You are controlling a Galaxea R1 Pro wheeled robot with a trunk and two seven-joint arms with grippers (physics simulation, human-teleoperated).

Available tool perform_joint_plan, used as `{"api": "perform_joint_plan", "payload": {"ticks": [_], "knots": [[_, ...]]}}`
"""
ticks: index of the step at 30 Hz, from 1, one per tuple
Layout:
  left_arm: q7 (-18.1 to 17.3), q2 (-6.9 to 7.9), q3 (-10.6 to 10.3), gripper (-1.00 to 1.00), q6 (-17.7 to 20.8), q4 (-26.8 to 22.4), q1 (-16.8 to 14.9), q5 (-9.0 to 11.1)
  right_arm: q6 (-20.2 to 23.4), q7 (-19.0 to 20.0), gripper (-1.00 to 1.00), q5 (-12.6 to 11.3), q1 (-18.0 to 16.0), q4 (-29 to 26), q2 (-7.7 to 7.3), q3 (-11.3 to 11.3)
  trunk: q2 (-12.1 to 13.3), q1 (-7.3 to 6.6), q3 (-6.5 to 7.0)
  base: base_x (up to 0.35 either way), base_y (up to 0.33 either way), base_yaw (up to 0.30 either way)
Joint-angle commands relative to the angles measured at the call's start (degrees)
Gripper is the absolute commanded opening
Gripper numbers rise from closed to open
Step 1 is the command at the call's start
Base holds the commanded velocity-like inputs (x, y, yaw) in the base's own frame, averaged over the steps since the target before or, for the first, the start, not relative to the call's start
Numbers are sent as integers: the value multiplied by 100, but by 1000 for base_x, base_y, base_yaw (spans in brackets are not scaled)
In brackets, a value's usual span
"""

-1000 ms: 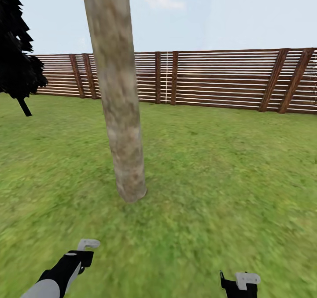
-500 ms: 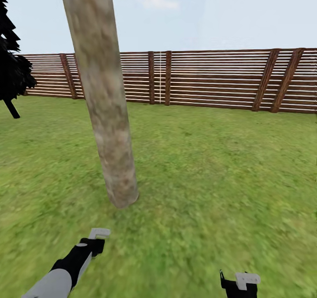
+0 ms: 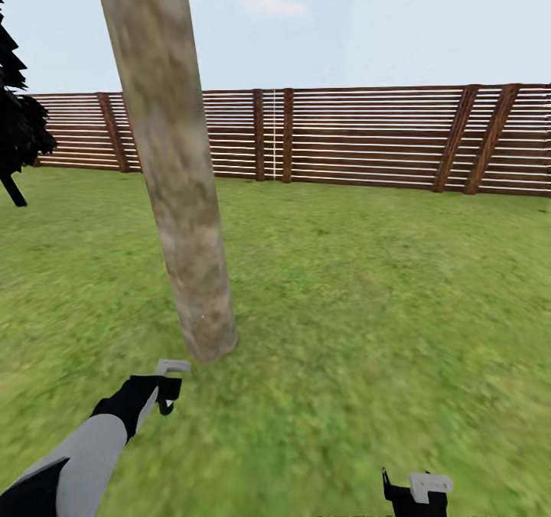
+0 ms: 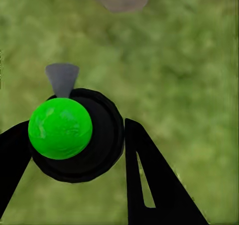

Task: In the garden, pick up the pesticide atomizer on the floor and spray pesticide onto both trees until each tree trunk is fully covered.

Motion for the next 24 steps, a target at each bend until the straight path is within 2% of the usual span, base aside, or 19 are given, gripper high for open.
{"api": "perform_joint_plan", "payload": {"ticks": [1, 2, 3, 5, 7, 11, 12, 13, 14, 16, 19, 20, 24], "knots": [[-58, 42, -20, -100, 0, -2, 24, 22, 0, 1, 100, -1, 0, 0, 0, -2, 0, 0, 0, 0, 0, -205], [-98, 36, -30, -100, -23, 7, 40, 16, 0, 2, 100, -1, 0, 0, 0, -2, 0, 0, 0, 0, 0, -84], [-120, -73, -33, -100, -32, 18, 46, 10, 0, 2, 100, -1, 0, 0, 0, -2, 0, 0, 0, 17, 0, -28], [-128, -199, -29, -100, -37, 15, 48, 11, 0, 2, 100, 5, 0, -2, 0, -2, 0, 0, 0, 162, 0, -12], [-131, -237, -27, -100, -33, 14, 49, 12, 0, 2, 100, 7, 0, -7, 0, -2, 0, 0, 0, 300, 0, -3], [-122, -158, -64, -100, -18, 8, 61, -15, 0, 9, 100, 15, 0, -9, -5, 5, 0, 0, 0, 197, 0, 0], [-122, 15, -67, -100, -25, 6, 65, -24, 0, 11, 100, 16, 0, -9, -8, 7, 0, 0, 0, 14, 0, 0], [-125, 117, -67, -100, -29, 6, 66, -10, 0, 11, 100, 17, 0, -9, -8, 7, 0, 0, 0, 6, 0, 0], [-123, 148, -67, -100, -33, 5, 66, -3, 0, 11, 100, 17, 0, -9, -6, 7, 0, 0, 0, 3, 0, 0], [-122, 125, -50, -100, -55, 0, 54, -1, 0, 5, 100, 17, 0, -9, -7, 7, 0, 0, 0, -91, 0, 0], [-130, -96, -39, -100, -28, -35, -55, 3, 0, 2, 100, 17, 0, -7, -8, 7, 0, 0, 0, -155, 0, 0], [-146, -128, -42, -100, -1, -172, -182, 10, 0, 0, 100, 17, 0, -9, -9, 7, 0, 0, 0, -12, 0, 0], [-165, -70, -50, -100, -8, -217, -180, 4, 0, 0, 100, 17, 0, -9, -9, 7, 0, 0, 0, -67, 0, 0]]}}
